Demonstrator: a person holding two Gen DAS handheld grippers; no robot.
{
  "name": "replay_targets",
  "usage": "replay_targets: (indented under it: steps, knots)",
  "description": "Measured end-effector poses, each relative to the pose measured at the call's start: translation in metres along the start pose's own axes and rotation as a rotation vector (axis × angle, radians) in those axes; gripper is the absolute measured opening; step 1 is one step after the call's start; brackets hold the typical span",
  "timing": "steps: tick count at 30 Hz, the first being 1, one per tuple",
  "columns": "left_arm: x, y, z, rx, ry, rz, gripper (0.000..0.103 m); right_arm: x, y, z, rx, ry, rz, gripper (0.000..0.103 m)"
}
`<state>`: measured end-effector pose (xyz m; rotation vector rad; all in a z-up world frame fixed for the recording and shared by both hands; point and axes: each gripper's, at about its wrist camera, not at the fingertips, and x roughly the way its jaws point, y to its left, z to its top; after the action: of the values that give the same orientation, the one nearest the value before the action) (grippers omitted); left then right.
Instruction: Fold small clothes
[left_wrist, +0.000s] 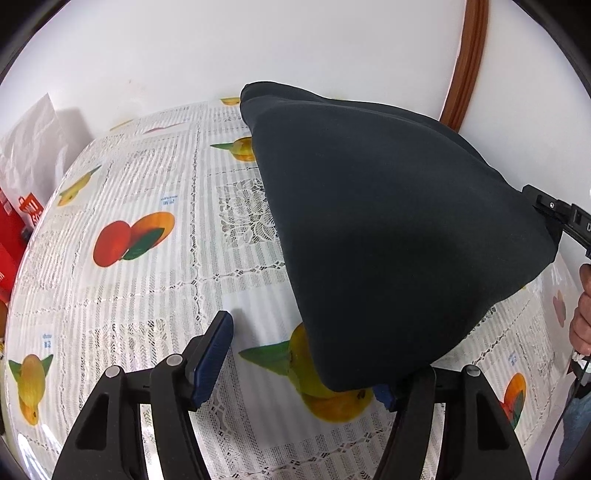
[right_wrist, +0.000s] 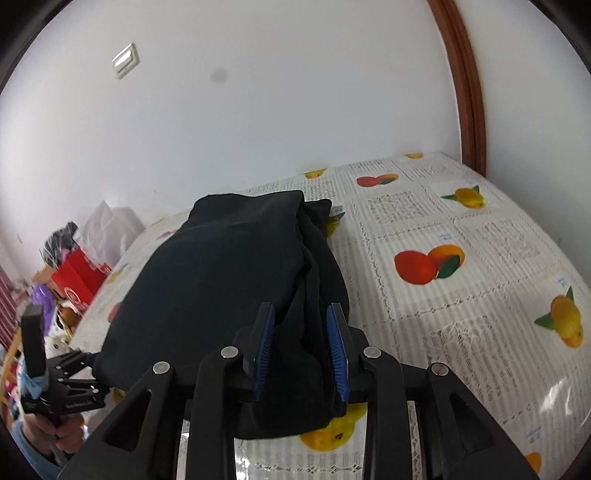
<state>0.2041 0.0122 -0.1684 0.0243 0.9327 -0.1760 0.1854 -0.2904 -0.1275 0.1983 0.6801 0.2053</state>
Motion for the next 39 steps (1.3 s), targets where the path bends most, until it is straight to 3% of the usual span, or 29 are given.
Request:
replay_targets:
  steps: [9,11,13,17,19,29,39]
  knots:
    - [0.002,0.000,0.000,-0.002,-0.004,0.000,0.065,-0.005,0.018,-0.006,-0.168,0.050,-0.029,0.022]
    - [0.002,0.000,0.000,-0.002,-0.005,0.004,0.066,-0.003,0.017,-0.007,-0.171,0.061,-0.043,0.007]
    - [0.003,-0.001,0.000,0.001,-0.005,0.019,0.069,-0.003,0.012,-0.006,-0.155,0.061,-0.027,0.004]
    - [0.004,-0.001,0.000,-0.004,-0.004,0.025,0.070,-0.024,-0.016,-0.003,-0.006,-0.053,0.090,0.003]
    - [0.004,-0.001,0.001,-0.003,-0.003,0.030,0.070,-0.023,-0.030,-0.008,0.079,-0.054,0.134,0.003]
    - [0.005,0.000,0.001,-0.003,0.000,0.025,0.070,-0.010,-0.030,-0.019,0.082,-0.003,0.093,0.005]
    - [0.004,0.000,0.000,-0.002,-0.002,0.025,0.070,-0.006,-0.020,0.014,0.025,0.013,0.070,0.009]
